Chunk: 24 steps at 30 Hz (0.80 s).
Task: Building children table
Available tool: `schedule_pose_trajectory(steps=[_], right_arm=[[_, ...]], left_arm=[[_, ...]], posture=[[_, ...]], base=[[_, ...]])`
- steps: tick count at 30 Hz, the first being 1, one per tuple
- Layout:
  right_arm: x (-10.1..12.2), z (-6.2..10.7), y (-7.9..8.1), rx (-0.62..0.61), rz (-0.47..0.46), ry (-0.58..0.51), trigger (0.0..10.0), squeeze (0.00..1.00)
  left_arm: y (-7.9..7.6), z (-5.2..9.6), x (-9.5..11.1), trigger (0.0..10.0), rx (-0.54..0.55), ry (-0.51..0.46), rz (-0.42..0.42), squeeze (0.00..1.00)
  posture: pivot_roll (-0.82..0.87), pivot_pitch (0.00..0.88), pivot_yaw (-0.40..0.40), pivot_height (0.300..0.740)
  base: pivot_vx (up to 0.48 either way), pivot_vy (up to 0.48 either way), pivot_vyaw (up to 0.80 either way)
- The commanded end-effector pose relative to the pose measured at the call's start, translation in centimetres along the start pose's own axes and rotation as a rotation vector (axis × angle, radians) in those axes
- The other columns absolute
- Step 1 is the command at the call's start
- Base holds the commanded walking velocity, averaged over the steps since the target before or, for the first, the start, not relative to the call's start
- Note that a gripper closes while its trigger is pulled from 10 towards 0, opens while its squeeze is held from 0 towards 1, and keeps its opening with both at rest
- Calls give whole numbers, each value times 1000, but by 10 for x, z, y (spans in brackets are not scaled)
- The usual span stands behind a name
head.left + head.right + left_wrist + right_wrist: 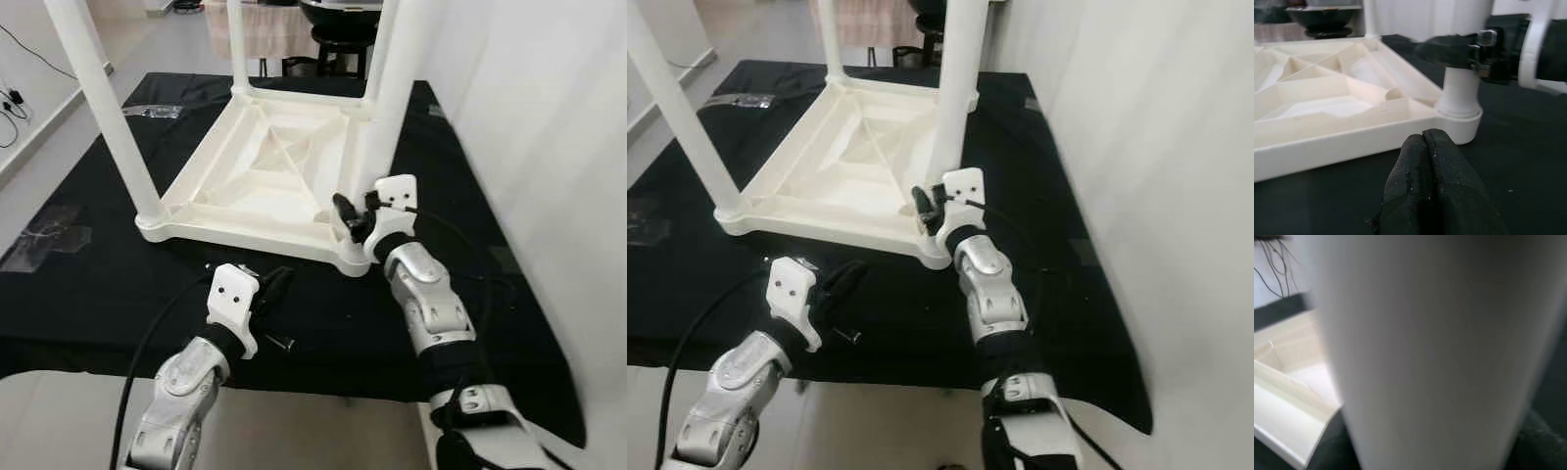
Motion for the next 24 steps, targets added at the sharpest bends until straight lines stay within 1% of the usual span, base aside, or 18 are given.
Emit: schedule_pose_trajectory(steps=[1,2,4,5,6,7,8,9,10,11,13,14,15,16,17,18,19,24], right_arm=[[-5,2,-11,-43,-19,28,10000,1000],[2,2,-16,-48,-25,11,10000,1000],[6,2,-18,-51,-30,3,10000,1000],[19,-1,-16,17,-47,-59,10000,800],[31,-3,-10,104,-60,-115,10000,78],[41,-3,-3,206,-67,-161,10000,0],[47,-4,4,302,-50,-184,10000,0],[49,-4,8,366,-28,-188,10000,0],[50,-4,10,400,-12,-187,10000,0],[53,-1,21,549,74,-196,10000,0],[53,-1,21,549,74,-196,10000,0],[53,0,23,587,95,-197,10000,0],[53,0,23,587,95,-197,10000,0],[56,-2,24,627,125,-197,10000,0],[58,-4,25,649,119,-190,6392,0],[58,-4,25,649,119,-190,6392,0],[61,-7,24,666,101,-181,0,0],[57,-12,19,637,74,-164,0,0]], left_arm=[[1,2,-6,10000,4,19,11,0],[1,2,-6,10000,2,20,11,0],[1,3,-6,10000,1,21,12,0],[1,3,-6,10000,0,21,12,0],[0,3,-6,10000,0,21,12,0],[0,3,-6,10000,0,21,12,0],[0,2,-6,10000,-1,21,13,0],[0,2,-6,10000,-1,21,13,0],[0,2,-6,10000,-1,21,14,0],[-1,3,-6,10000,-2,22,15,0],[-1,3,-6,10000,-2,22,15,0],[-1,3,-6,10000,-3,22,15,0],[-1,3,-6,10000,-3,22,15,0],[-2,3,-7,10000,-2,22,16,0],[-2,3,-7,10000,-1,22,17,0],[-2,3,-7,10000,-1,22,17,0],[-3,3,-8,10000,-1,22,18,0],[-4,3,-8,10000,-1,22,19,0]], posture=[[41,126,-29,740],[44,128,-29,740],[44,128,-29,740],[48,130,-29,740],[49,132,-27,740],[48,131,-25,740],[52,133,-26,740],[52,133,-26,740],[52,133,-26,740],[57,134,-29,740],[57,134,-29,740],[57,134,-29,740],[57,134,-29,740],[63,133,-35,740],[65,132,-36,740],[65,132,-36,740],[66,130,-38,740],[64,128,-38,740]], base=[[0,0,0],[0,0,0],[0,0,0],[0,0,0],[0,0,0],[0,0,0],[0,0,0],[0,0,0],[0,0,0],[0,0,0],[0,0,0],[0,0,0],[0,0,0],[0,0,0],[0,0,0],[0,0,0],[0,0,0],[0,0,0]])
Point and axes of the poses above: a point about 5 cm out from each wrist's last joint towards the gripper, its own z axis pointing back from the gripper into the wrist, its own x axis along the axis of the wrist's last joint, y = z × x, the point moved 6 cm from there along -z, pointing out of the wrist towards the gripper, and after that the axes turned 11 degrees about z, right-handed, at the moved point
